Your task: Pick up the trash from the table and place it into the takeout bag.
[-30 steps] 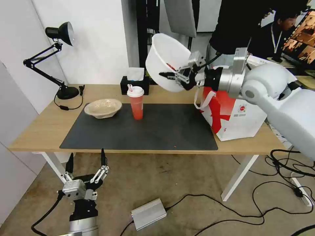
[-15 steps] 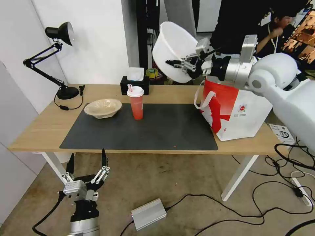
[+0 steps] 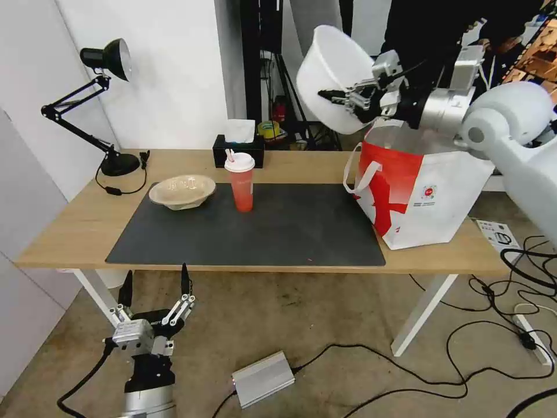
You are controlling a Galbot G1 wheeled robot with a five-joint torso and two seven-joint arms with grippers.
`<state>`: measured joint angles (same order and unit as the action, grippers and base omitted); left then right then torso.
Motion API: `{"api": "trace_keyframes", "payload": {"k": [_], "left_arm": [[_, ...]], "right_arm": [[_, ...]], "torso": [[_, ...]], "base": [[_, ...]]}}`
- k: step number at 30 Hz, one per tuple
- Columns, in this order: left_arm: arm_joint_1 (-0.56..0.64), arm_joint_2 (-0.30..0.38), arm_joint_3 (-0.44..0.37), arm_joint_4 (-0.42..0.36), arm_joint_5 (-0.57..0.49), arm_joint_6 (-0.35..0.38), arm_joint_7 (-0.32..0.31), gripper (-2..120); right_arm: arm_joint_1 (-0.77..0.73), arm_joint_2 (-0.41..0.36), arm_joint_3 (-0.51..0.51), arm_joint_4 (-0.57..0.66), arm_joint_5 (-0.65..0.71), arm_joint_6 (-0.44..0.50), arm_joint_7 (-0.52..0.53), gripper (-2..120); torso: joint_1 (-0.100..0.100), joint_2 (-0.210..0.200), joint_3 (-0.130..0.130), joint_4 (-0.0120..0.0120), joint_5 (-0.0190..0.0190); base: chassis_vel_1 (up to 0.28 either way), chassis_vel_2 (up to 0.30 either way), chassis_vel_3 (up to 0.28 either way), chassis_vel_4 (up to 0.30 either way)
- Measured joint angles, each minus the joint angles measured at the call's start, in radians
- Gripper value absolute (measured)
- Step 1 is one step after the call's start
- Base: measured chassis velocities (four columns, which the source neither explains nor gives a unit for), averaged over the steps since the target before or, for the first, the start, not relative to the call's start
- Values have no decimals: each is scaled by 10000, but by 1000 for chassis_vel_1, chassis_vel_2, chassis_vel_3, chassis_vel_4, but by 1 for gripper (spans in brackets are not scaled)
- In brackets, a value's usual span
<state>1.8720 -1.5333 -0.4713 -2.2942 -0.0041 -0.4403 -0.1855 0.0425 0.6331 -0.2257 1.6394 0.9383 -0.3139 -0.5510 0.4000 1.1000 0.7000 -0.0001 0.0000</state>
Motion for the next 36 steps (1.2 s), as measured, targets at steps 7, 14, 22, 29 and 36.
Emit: {"api": "trace_keyframes", "payload": {"k": [7,14,22,29,36], "left_arm": [[52,49,-10,-96,-17,0,-9,100],[108,161,-50,-182,-18,-20,-66,100],[186,280,-35,-256,-3,-44,-201,100],[265,322,18,-307,4,-49,-203,100],[350,407,1,-414,4,-51,-206,100]], "right_arm": [[-397,-366,510,37,55,-14,1,0],[-1405,-1039,1438,232,147,-13,-78,0],[-2586,-1492,2545,354,208,13,-102,0],[-3705,-1665,3461,318,211,44,-157,0],[-4418,-1587,3915,253,149,55,-159,0]], "torso": [[0,0,0,2,0],[0,0,0,-1,2],[0,0,-1,0,0],[0,0,-1,-1,1],[0,0,0,1,0]], "base": [[0,0,0,0],[0,0,0,0],[0,0,0,0],[0,0,0,0],[0,0,0,0]]}}
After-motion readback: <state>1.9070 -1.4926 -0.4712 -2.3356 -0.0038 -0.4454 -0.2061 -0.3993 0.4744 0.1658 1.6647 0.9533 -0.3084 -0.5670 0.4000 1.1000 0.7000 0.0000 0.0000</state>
